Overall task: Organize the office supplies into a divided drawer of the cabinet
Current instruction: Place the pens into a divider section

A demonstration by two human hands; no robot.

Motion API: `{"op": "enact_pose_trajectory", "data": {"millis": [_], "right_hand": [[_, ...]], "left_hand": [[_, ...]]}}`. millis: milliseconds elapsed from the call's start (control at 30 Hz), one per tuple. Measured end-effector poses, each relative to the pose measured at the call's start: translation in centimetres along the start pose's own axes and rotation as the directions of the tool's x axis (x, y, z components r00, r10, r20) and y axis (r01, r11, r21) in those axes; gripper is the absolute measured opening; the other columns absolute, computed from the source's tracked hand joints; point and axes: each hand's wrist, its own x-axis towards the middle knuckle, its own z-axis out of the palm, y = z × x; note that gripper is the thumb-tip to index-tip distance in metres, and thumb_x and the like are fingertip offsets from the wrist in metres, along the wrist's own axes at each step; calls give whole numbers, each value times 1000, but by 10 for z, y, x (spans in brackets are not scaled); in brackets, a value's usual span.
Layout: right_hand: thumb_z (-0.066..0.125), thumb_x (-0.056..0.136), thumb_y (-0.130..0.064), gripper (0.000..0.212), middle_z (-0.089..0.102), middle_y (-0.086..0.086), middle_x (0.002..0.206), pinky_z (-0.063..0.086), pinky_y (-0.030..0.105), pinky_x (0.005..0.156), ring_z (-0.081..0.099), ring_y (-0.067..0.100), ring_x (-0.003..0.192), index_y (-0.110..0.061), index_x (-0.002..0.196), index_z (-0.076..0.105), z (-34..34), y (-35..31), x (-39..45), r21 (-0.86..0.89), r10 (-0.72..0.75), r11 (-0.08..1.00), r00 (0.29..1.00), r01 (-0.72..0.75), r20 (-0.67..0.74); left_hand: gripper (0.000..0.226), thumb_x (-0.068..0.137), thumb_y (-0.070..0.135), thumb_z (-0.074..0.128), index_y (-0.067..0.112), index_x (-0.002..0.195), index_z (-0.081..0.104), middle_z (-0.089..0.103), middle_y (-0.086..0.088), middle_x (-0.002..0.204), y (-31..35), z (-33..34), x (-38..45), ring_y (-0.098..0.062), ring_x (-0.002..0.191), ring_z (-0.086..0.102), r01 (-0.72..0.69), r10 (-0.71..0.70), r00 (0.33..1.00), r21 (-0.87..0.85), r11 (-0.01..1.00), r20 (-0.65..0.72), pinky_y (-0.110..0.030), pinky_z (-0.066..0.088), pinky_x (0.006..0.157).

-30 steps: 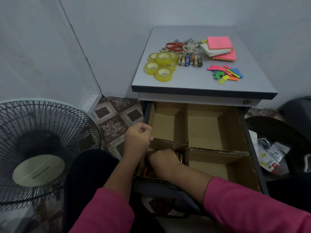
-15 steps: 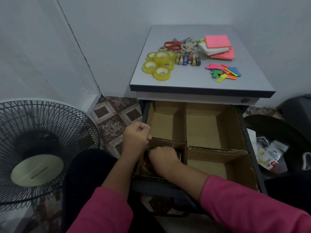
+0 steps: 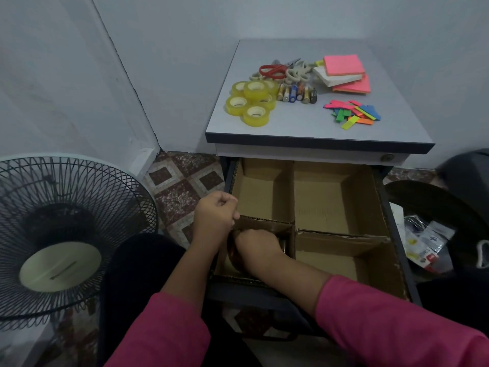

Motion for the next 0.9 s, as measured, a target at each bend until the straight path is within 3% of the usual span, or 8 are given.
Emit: {"op": "enact_pose_trajectory", "data": {"millis": [133, 333, 467, 667, 900], "right_hand": [[47, 95, -16, 26, 63, 14, 112, 47, 37, 73, 62, 36, 102, -8, 119, 51, -3, 0, 0, 59, 12, 998, 1000, -12, 3], [46, 93, -7, 46, 62, 16, 114, 49, 42, 77, 62, 37, 104, -4, 136, 31, -4, 0, -3, 116, 15, 993, 1000, -14, -14], [50, 94, -17, 47, 64, 16, 113, 48, 39, 73, 62, 36, 102, -3, 136, 33, -6, -2, -3, 106, 11, 994, 1000, -9, -23], [45, 93, -4, 45, 64, 14, 111, 44, 36, 66, 64, 34, 99, -3, 136, 32, -5, -1, -4, 78, -4, 997, 999, 7, -42], [44, 94, -5, 45, 65, 12, 110, 42, 35, 65, 65, 33, 97, -4, 138, 32, -5, 0, -3, 11, -19, 1000, 997, 20, -73]], "left_hand": [[22, 91, 7, 52, 16, 73, 61, 59, 0, 55, -2, 1, 2, 0, 39, 44, 5, -5, 1000, 11, 1000, 0, -19, 36, 43], [21, 91, 6, 52, 15, 74, 61, 59, -2, 55, -1, 1, 2, 0, 38, 44, -2, 2, 1000, 4, 1000, -3, -16, 36, 40], [22, 91, 6, 52, 15, 73, 61, 59, -1, 54, -1, 1, 1, 0, 38, 44, 0, 0, 1000, 3, 1000, -6, -16, 36, 39], [22, 91, 7, 52, 16, 73, 61, 58, 0, 54, 0, 1, 0, 0, 38, 44, 4, -4, 1000, -3, 1000, -3, -17, 36, 40], [22, 91, 6, 53, 15, 72, 61, 58, 0, 53, -2, 1, 1, 0, 38, 44, 6, -6, 1000, -7, 1000, 0, -17, 37, 41]]}}
